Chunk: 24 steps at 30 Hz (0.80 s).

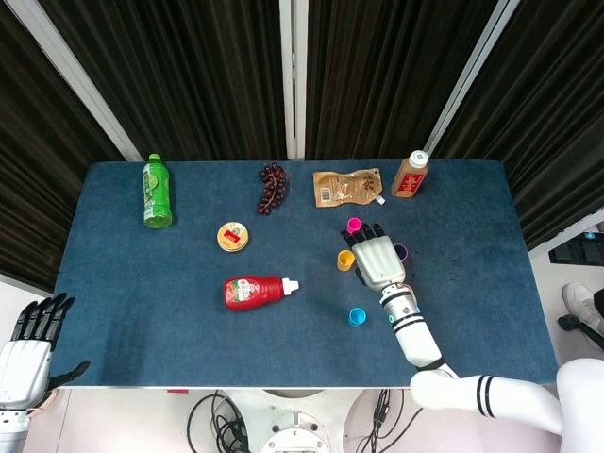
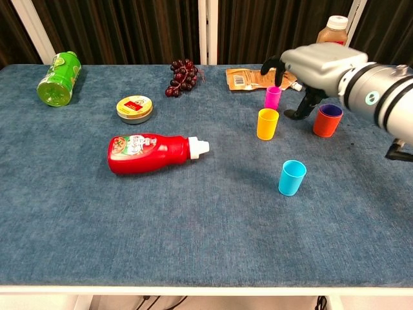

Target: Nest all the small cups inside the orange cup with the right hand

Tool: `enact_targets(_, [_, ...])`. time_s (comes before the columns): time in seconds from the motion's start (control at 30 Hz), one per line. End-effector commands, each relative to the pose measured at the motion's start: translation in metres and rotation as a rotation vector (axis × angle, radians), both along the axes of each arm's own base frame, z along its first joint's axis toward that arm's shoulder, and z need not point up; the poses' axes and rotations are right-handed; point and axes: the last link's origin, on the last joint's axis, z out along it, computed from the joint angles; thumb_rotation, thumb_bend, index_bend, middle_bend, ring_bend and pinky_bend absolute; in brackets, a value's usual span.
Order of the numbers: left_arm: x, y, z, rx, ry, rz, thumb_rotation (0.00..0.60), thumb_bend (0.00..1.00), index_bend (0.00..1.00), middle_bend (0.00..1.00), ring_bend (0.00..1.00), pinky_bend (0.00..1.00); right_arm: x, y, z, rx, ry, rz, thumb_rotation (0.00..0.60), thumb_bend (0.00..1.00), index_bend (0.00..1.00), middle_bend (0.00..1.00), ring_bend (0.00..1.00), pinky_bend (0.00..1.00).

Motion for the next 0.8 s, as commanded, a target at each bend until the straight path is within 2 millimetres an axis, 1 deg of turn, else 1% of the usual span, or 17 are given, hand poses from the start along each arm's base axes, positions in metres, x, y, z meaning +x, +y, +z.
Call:
enact_targets(0.03, [-0.001, -0.001, 0.000, 0.002, -0.003, 0.000, 0.600, 0.10, 0.01, 0.00, 0.00, 0.00, 0.003, -0.001, -0.011, 0.012, 0.020, -0.017, 0.600, 0.25, 0.18, 0.27, 0.13, 0.16])
enact_targets(0.33, [-0.003, -0.003, 0.004, 0.006, -0.008, 0.002, 0.600, 0.10, 0.01, 0.00, 0.00, 0.00, 0.004, -0.006, -0.024, 0.031, 0.042, -0.065, 0.600, 0.25, 0.20, 0.27, 0.13, 0.16])
enact_targets(0.5, [-0.004, -0.004, 0.005, 0.012, -0.011, 0.006, 0.600, 0.10, 0.01, 0.00, 0.00, 0.00, 0.004, -0.008, -0.030, 0.036, 0.061, -0.071, 0.600, 0.25, 0.25, 0.28, 0.14, 0.16])
enact_targets(0.8, [-0.008, -0.004, 0.007, 0.018, -0.020, 0.023, 0.600, 0.10, 0.01, 0.00, 0.00, 0.00, 0.005, -0.012, -0.037, 0.019, 0.063, -0.076, 0.600, 0.27, 0.30, 0.33, 0.16, 0.16])
